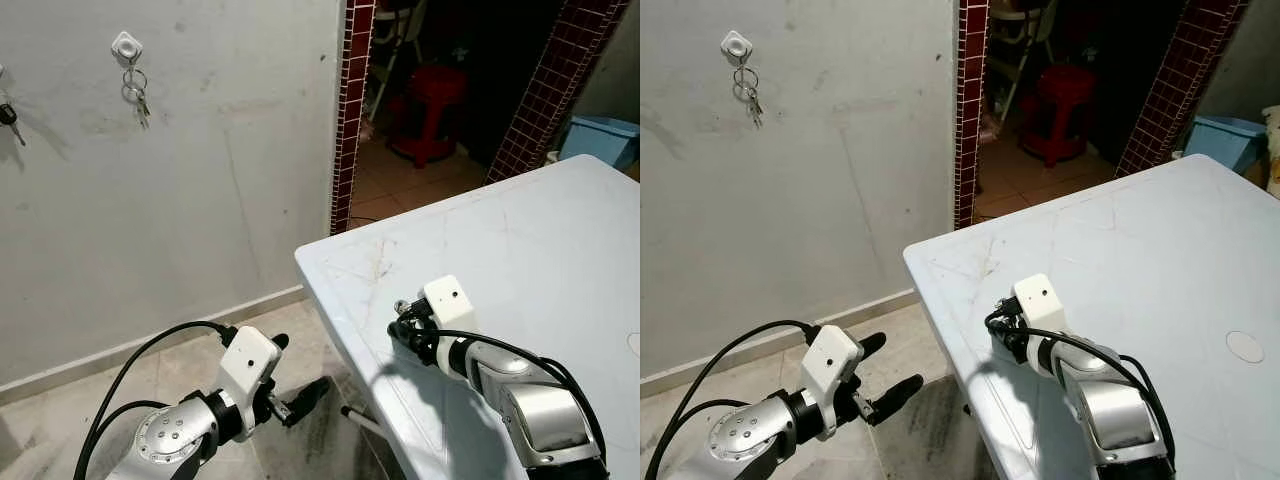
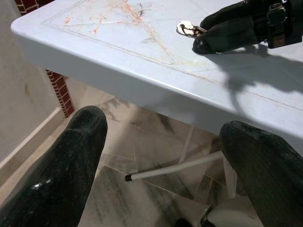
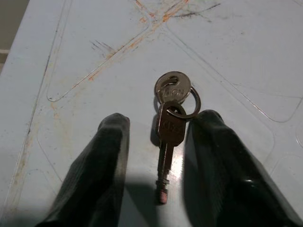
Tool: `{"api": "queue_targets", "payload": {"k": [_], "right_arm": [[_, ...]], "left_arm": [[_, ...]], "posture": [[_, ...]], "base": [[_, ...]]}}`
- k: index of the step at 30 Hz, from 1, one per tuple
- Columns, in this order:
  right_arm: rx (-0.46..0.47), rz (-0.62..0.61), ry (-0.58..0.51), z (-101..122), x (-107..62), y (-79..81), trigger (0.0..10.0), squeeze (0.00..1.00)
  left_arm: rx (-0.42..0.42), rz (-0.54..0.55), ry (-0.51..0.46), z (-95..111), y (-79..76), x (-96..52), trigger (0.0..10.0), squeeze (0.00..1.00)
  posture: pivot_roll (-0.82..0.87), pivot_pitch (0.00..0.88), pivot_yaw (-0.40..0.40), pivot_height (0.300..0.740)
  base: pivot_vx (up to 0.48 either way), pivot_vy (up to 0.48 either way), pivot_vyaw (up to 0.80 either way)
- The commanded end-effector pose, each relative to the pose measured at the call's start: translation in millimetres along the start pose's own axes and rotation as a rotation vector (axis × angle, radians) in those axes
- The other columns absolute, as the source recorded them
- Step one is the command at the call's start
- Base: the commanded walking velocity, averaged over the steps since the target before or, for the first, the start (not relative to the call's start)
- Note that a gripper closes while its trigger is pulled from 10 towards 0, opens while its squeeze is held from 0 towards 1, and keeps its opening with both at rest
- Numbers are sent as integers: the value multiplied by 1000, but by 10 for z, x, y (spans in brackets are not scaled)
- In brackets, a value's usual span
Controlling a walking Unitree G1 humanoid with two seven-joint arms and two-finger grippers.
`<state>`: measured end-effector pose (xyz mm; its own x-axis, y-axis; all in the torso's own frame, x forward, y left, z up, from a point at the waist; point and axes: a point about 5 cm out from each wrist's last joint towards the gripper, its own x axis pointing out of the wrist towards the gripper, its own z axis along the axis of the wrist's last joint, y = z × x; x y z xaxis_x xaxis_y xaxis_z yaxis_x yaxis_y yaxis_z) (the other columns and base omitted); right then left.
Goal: Hang keys on a hook
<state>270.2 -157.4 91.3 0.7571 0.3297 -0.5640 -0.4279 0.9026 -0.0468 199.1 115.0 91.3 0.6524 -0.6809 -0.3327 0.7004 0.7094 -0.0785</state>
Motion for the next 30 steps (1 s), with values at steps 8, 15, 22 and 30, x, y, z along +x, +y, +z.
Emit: {"api": "queue_targets", "payload": {"k": [8,15,22,30], "right_arm": [[38,-34,89,-168,13,-58,0,0],[40,-39,75,-132,10,-67,0,0],[40,-46,66,-111,13,-81,0,0],[37,-52,55,-61,25,-121,0,0]], "left_arm": [[12,0,8,3,1,-7,10000,0],[10,6,5,6,9,-7,10000,0],[11,6,5,14,21,0,10000,0],[11,7,4,17,29,8,10000,0]], "posture": [[68,33,-7,740],[67,35,-8,740],[66,43,-7,740],[65,43,-7,740]], "base": [[0,0,0],[0,0,0],[0,0,0],[0,0,0]]}}
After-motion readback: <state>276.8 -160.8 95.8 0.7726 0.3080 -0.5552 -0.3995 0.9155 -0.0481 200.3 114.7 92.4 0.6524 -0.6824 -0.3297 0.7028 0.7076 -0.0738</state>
